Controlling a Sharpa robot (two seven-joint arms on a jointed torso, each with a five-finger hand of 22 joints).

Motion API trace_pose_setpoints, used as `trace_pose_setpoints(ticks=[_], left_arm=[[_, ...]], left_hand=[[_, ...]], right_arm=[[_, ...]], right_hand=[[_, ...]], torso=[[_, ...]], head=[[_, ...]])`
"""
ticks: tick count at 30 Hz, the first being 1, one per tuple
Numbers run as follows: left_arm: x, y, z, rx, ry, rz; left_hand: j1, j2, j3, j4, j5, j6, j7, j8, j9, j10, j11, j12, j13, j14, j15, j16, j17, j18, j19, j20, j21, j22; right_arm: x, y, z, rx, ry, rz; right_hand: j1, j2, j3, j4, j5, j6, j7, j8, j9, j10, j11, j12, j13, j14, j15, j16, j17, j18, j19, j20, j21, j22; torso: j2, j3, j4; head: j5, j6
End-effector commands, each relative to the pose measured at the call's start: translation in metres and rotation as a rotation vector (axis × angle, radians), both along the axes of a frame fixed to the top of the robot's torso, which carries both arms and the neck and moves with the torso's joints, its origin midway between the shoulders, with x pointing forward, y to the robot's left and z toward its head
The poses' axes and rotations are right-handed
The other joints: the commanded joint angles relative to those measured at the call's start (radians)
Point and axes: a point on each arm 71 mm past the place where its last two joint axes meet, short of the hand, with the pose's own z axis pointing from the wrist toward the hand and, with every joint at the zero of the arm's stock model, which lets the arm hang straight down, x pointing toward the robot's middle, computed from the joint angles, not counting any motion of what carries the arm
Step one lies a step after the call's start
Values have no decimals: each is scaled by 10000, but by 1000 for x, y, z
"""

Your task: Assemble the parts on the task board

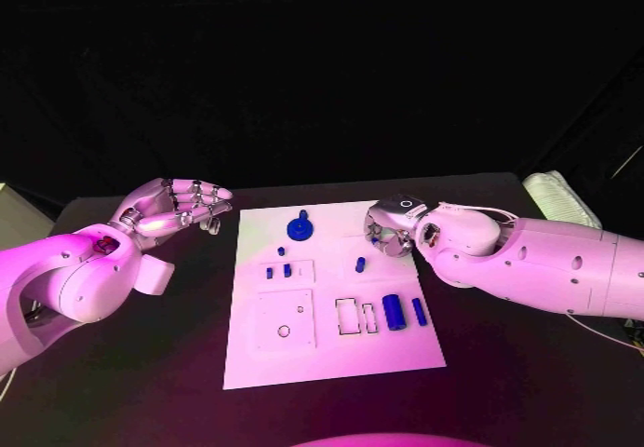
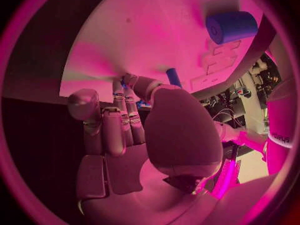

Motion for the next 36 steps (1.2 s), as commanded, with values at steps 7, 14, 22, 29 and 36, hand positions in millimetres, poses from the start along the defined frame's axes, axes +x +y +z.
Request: trace_pose_setpoints(ticks=[7,14,22,29,36], left_arm=[[0,-1,0,-93,33,-158],[1,0,0,-78,27,-123],[2,0,0,-68,18,-92],[4,0,-1,-59,10,-62],[6,-3,-2,-76,-5,-93]], left_hand=[[27,34,4,-76,65,-73,-5,12,14,-41,6,30,6,23,-28,-38,9,66,60,6,-15,-13],[30,39,12,-82,67,-83,0,9,17,-59,12,23,1,27,-23,-41,11,65,65,7,-13,-13],[38,46,20,-91,68,-86,0,10,21,-67,15,23,-2,30,-20,-43,13,64,70,7,-12,-12],[44,49,27,-99,69,-87,1,11,25,-71,16,24,-4,31,-18,-46,14,63,73,8,-11,-12],[50,52,33,-109,70,-89,2,13,29,-74,17,26,-5,34,-16,-49,16,63,77,9,-9,-11]], right_arm=[[-6,2,-1,248,-649,31],[-9,3,9,831,-1098,95],[-14,4,25,1542,-1409,229],[-32,16,37,2219,-1386,711],[-58,47,37,2819,-950,1641]], right_hand=[[28,246,119,-180,52,153,-18,136,130,300,-116,83,35,568,-133,124,74,-171,81,-106,363,435],[16,250,139,-209,51,169,-24,155,156,332,-125,81,38,570,-146,142,92,-189,112,-109,455,549],[-12,253,148,-220,48,179,-18,170,177,353,-129,76,39,579,-158,180,146,-206,136,-104,527,639],[-22,254,158,-238,47,181,-16,179,195,377,-135,77,43,584,-171,201,171,-223,162,-96,598,726],[-22,253,169,-260,48,176,-15,183,208,384,-137,70,43,581,-180,200,161,-222,155,-90,601,729]], torso=[[4,5,5],[-1,-5,0],[-13,4,-7],[-9,-3,-11],[-20,-4,14]], head=[[-36,1],[-44,26],[-3,28],[84,28],[377,6]])
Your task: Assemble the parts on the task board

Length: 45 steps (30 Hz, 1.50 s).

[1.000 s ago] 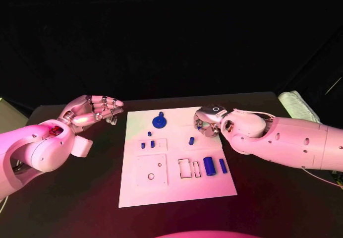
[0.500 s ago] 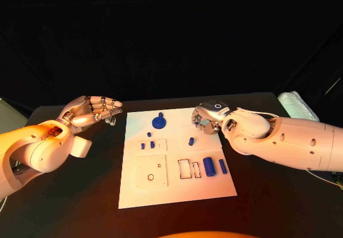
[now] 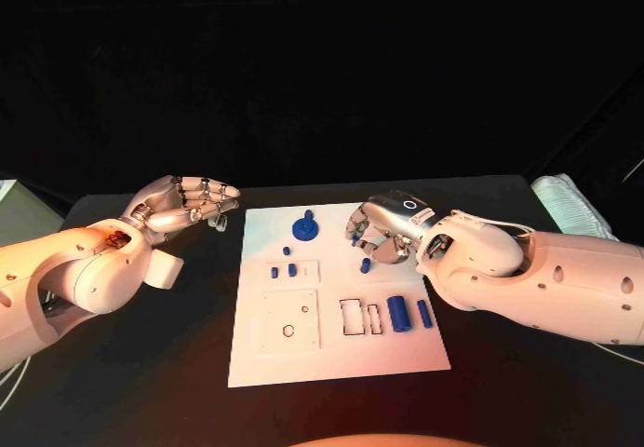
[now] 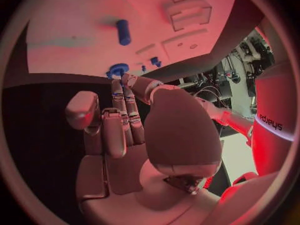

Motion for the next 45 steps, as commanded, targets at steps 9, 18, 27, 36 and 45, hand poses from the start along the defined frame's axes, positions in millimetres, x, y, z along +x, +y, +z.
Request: trace_pose_setpoints(ticks=[9,18,27,36,45], left_arm=[[3,-13,0,-185,-85,-259],[5,-21,-1,-224,-107,-309],[7,-23,-1,-234,-103,-293],[7,-25,-1,-231,-85,-305],[7,-26,-1,-228,-69,-318]], left_hand=[[52,55,7,-85,71,-90,3,15,16,-73,17,28,-2,35,-15,-50,11,63,78,8,-8,-12],[55,60,12,-94,71,-83,3,22,24,-70,17,36,-3,39,-14,-52,15,62,82,9,-5,-11],[55,60,12,-94,71,-83,3,22,24,-70,17,36,-3,39,-14,-52,15,62,82,9,-5,-11],[43,56,10,-97,69,-81,3,28,32,-72,20,42,-4,42,-12,-56,18,61,85,11,-4,-10],[43,56,10,-97,69,-81,3,28,32,-72,20,42,-4,42,-12,-56,18,61,85,11,-4,-10]], right_arm=[[-42,50,-18,793,620,1670],[-57,73,-49,1057,891,2089],[-54,80,-67,948,1077,1770],[-52,81,-73,874,1116,1616],[-50,82,-77,770,1180,1560]], right_hand=[[-31,87,11,-77,70,42,9,35,29,287,-203,43,50,550,-88,35,4,-154,35,23,-4,-29],[-26,93,29,-105,71,27,22,34,43,281,-198,32,47,547,-94,36,-4,-148,19,32,-16,-45],[-25,91,36,-125,69,23,30,36,53,279,-194,28,46,546,-95,40,-4,-143,11,35,-19,-50],[-25,95,46,-141,69,17,39,37,62,275,-188,23,45,547,-93,51,8,-139,4,39,-22,-56],[-28,98,52,-152,69,12,45,37,69,272,-183,19,44,547,-90,55,10,-138,2,41,-17,-50]], torso=[[-43,-59,27],[-20,-57,46],[-21,-54,37],[-28,-49,23],[-22,-47,23]], head=[[905,-188],[1460,-410],[1767,-577],[1781,-653],[1828,-686]])
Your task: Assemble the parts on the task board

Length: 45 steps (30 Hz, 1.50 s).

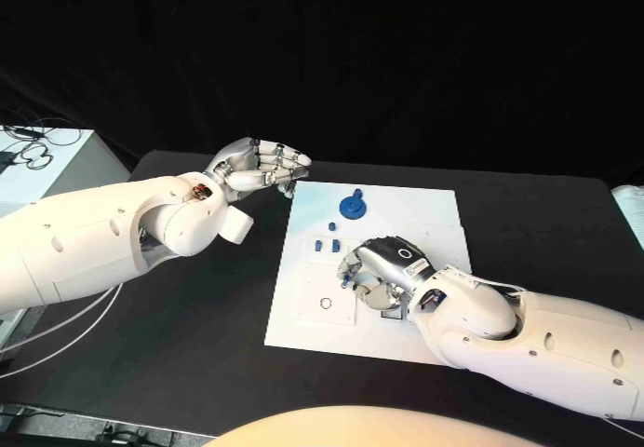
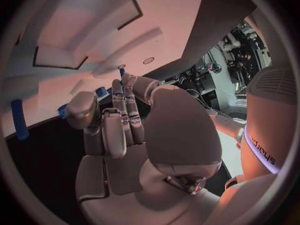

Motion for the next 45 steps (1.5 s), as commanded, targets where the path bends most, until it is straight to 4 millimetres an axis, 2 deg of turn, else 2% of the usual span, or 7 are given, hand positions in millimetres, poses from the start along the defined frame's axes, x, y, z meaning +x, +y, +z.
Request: trace_pose_setpoints(ticks=[1,15,37,45], left_arm=[[0,-1,1,-109,-43,-22],[0,-1,1,-122,48,-76],[1,2,-1,-217,269,-25],[2,3,-1,-210,274,-10]], left_hand=[[43,56,11,-41,32,-82,5,28,11,-72,20,42,-2,42,-12,-56,14,62,85,11,-4,-10],[43,56,11,-41,32,-82,5,28,11,-72,20,42,-2,42,-12,-56,14,62,85,11,-4,-10],[33,72,27,-52,36,-109,5,24,25,-87,22,52,-9,46,-9,-71,21,63,91,14,-3,-10],[33,72,27,-52,36,-109,5,24,25,-87,22,52,-9,46,-9,-71,21,63,91,14,-3,-10]], right_arm=[[0,0,-1,-102,-113,-9],[1,2,-3,-231,-10,60],[-1,2,-3,-208,16,123],[-2,2,-2,-125,-30,85]], right_hand=[[9,138,6,-83,45,14,46,41,14,272,-183,40,34,582,-58,56,16,-138,3,40,-16,11],[-2,142,11,-91,43,8,53,42,23,269,-178,37,32,582,-53,60,17,-137,-2,44,-11,17],[-2,142,11,-91,43,8,53,42,23,269,-178,37,32,582,-53,60,17,-137,-2,44,-11,17],[-2,142,11,-91,43,8,53,42,23,269,-178,37,32,582,-53,60,17,-137,-2,44,-11,17]], torso=[[0,0,1],[2,-5,2],[-3,5,-4],[-6,-3,-4]], head=[[28,-10],[58,-75],[59,-113],[51,-135]])
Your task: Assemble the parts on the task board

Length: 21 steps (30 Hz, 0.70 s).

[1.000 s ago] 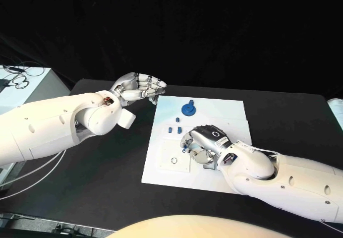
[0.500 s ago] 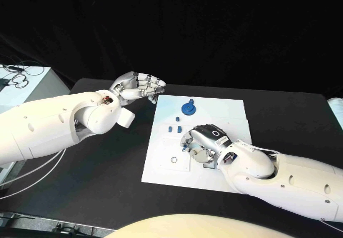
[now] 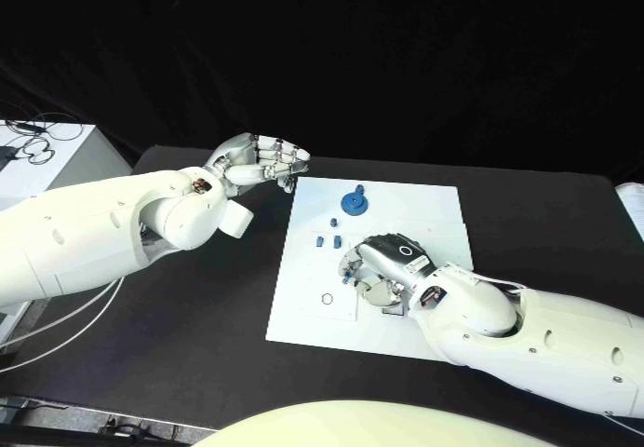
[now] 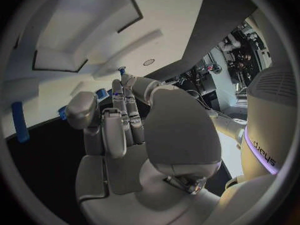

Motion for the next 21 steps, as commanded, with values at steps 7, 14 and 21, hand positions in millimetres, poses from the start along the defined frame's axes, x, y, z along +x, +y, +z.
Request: trace_pose_setpoints(ticks=[7,14,21], left_arm=[[0,-1,1,-122,49,-149],[0,-1,0,-114,71,-159],[0,-1,0,-106,84,-157]], left_hand=[[33,72,27,-53,36,-72,-31,24,15,-49,-16,52,-8,46,-9,-32,12,62,91,13,-3,-9],[33,72,27,-53,36,-72,-31,24,15,-49,-16,52,-8,46,-9,-32,12,62,91,13,-3,-9],[31,78,34,-64,35,-79,-33,27,25,-58,-16,57,-12,47,-9,-41,17,63,94,14,-3,-9]], right_arm=[[-1,0,0,-58,-66,50],[0,0,-2,-232,26,30],[-1,2,-5,-454,175,130]], right_hand=[[1,63,-10,-67,44,33,64,37,9,269,-177,69,13,582,-53,60,11,-137,-1,44,-11,16],[1,63,-10,-67,44,33,64,37,9,269,-177,69,13,582,-53,60,11,-137,-1,44,-11,16],[-25,67,-2,-94,41,22,71,42,35,268,-171,66,12,581,-44,75,19,-139,-4,55,20,57]], torso=[[-1,-2,6],[0,-7,5],[3,-5,9]], head=[[-13,-2],[-18,6],[-22,-24]])
